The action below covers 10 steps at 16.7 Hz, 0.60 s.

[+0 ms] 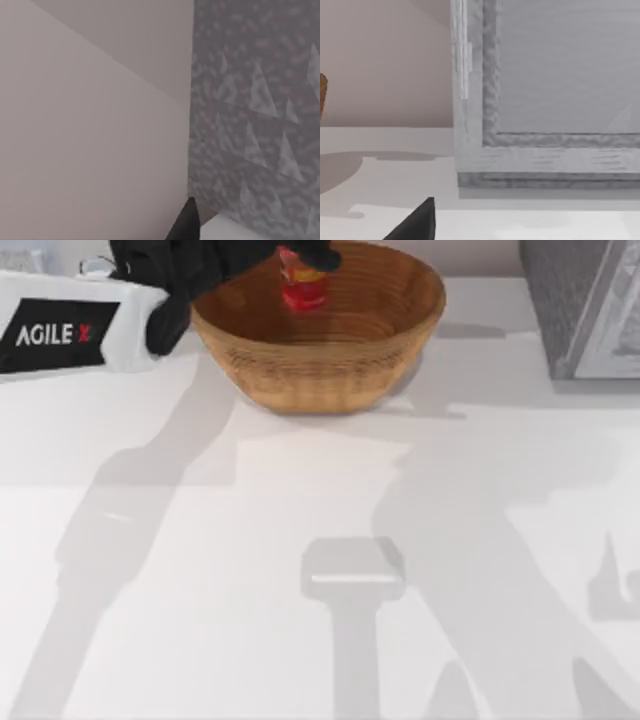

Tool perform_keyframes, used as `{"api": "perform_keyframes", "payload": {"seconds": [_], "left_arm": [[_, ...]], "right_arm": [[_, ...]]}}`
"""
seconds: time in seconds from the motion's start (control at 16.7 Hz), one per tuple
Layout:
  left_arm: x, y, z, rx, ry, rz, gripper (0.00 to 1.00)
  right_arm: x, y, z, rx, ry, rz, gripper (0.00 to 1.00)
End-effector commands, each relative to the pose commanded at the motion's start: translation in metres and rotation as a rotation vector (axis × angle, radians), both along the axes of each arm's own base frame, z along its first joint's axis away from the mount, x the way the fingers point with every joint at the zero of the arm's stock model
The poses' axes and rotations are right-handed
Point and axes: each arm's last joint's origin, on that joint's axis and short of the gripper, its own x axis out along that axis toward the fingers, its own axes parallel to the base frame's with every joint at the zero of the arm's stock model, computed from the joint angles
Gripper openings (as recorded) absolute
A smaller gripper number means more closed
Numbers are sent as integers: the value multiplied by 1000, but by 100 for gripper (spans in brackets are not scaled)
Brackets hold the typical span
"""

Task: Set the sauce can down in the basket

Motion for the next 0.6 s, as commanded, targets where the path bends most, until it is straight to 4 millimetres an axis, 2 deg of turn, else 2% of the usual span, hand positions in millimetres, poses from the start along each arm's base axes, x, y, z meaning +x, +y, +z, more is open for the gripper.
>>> {"api": "perform_keyframes", "payload": {"seconds": [0.24,0.6], "left_arm": [[0,0,0,0,0,0,98],[0,0,0,0,0,0,100]], "right_arm": [[0,0,0,0,0,0,100],[0,0,0,0,0,0,100]]}}
